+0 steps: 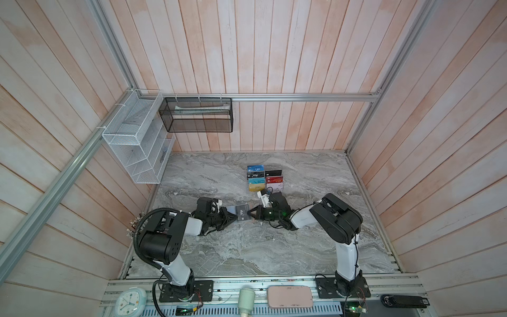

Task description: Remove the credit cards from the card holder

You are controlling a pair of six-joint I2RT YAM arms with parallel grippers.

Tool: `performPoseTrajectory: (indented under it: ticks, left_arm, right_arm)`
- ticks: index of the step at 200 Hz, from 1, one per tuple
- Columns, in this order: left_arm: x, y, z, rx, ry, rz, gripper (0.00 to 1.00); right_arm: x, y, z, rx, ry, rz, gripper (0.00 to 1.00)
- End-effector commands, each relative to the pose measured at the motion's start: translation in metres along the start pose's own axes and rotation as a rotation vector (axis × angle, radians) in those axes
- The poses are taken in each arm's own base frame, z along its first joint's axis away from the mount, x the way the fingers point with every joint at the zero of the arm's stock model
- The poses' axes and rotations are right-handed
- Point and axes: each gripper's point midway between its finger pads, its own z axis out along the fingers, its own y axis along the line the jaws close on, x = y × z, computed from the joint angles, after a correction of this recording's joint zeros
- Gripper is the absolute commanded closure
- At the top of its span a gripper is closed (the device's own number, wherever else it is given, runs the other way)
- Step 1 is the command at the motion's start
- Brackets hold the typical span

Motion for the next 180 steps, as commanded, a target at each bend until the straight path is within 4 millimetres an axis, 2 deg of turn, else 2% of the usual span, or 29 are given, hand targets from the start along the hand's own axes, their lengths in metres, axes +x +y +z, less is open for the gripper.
performPoseTrajectory:
  ticks: [1, 36, 48, 73, 180]
  left_arm:
    - [-0.006, -0.022, -0.005, 0.072, -0.03, 0.073, 0.91]
    - [-0.008, -0.029, -0.008, 0.083, -0.044, 0.089, 0.91]
    - [-0.008, -0.028, -0.009, 0.075, -0.046, 0.091, 0.86]
    - [-0.01, -0.025, -0.01, 0.052, -0.053, 0.099, 0.85]
    - [-0.01, -0.018, -0.007, 0.054, -0.047, 0.113, 0.81]
  right_arm:
    - [0.059, -0.055, 0.004, 0.174, 0.166, 0.099, 1.0]
    - [0.059, -0.056, 0.005, 0.175, 0.169, 0.1, 1.0]
    - [0.059, -0.055, 0.005, 0.172, 0.17, 0.101, 1.0]
    - [0.059, -0.055, 0.005, 0.172, 0.172, 0.097, 1.0]
    - [0.062, -0.058, 0.004, 0.179, 0.182, 0.095, 1.0]
